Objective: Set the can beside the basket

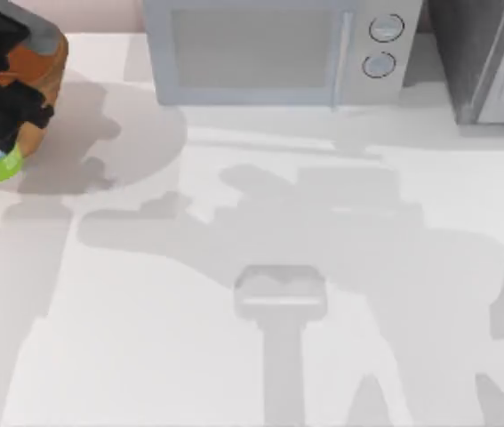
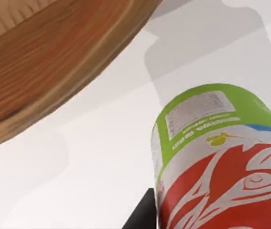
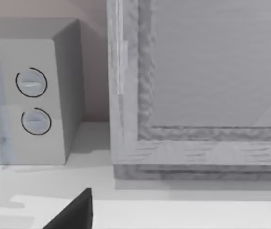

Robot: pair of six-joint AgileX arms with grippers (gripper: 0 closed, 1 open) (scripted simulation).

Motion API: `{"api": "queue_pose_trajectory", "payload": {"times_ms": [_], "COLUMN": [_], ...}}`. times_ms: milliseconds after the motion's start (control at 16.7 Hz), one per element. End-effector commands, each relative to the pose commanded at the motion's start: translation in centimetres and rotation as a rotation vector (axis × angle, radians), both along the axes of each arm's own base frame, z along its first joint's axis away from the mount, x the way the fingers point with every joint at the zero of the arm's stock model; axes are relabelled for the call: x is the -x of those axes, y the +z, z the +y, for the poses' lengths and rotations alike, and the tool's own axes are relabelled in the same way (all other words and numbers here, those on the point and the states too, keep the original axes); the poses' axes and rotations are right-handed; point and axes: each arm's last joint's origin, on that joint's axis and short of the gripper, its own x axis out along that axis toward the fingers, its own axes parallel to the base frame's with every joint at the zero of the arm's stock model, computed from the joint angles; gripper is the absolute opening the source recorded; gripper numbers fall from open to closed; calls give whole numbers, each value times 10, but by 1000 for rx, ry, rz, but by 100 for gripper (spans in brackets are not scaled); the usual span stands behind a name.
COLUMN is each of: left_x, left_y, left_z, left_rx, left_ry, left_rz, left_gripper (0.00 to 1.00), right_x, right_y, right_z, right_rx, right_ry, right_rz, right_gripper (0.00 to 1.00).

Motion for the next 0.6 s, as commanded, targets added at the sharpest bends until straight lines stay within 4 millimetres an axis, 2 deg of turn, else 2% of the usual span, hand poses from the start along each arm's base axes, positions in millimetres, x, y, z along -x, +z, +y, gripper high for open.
{"api": "queue_pose_trajectory", "payload": {"times_ms": [180,300,360,480,600], "left_x": [11,17,20,22,23], "left_y": [-16,-39,-52,-74,-85], "left_z": [92,137,155,177,184], "left_rx": [24,59,79,116,132], "left_ry": [214,344,398,473,497], "left_rz": [14,29,38,53,60], "left_gripper": [0,0,0,0,0], "right_x": [0,0,0,0,0], "right_y": [0,0,0,0,0], "right_z": [0,0,0,0,0], "right_rx": [0,0,0,0,0], "right_ry": [0,0,0,0,0], "right_rz": [0,0,0,0,0], "right_gripper": [100,100,100,100,100]}}
